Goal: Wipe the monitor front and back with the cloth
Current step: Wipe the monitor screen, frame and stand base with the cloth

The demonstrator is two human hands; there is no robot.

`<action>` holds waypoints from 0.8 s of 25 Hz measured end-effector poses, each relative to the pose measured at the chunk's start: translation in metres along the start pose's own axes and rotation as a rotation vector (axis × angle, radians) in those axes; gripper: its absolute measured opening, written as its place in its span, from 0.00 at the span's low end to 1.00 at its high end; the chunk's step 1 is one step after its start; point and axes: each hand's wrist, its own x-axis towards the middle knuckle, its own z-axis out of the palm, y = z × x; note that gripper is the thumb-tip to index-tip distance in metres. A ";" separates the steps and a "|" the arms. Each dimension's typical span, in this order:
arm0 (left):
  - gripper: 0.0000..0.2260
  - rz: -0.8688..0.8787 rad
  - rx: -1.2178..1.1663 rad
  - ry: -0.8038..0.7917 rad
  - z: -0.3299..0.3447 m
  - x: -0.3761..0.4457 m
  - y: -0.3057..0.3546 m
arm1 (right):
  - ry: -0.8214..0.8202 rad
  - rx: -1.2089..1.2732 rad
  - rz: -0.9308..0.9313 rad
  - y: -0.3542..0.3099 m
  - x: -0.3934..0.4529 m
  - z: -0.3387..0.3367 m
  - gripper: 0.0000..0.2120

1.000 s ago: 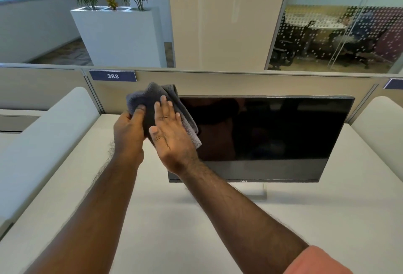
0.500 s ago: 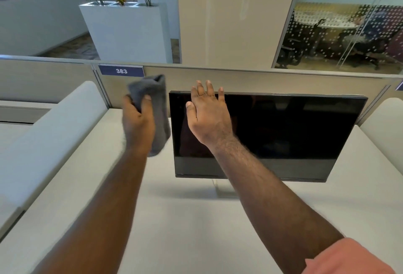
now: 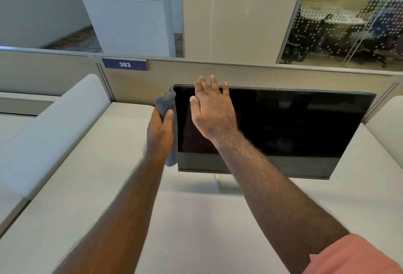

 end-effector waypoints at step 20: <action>0.07 -0.098 -0.133 0.111 -0.003 -0.032 0.004 | 0.026 0.191 -0.053 0.002 -0.016 0.004 0.26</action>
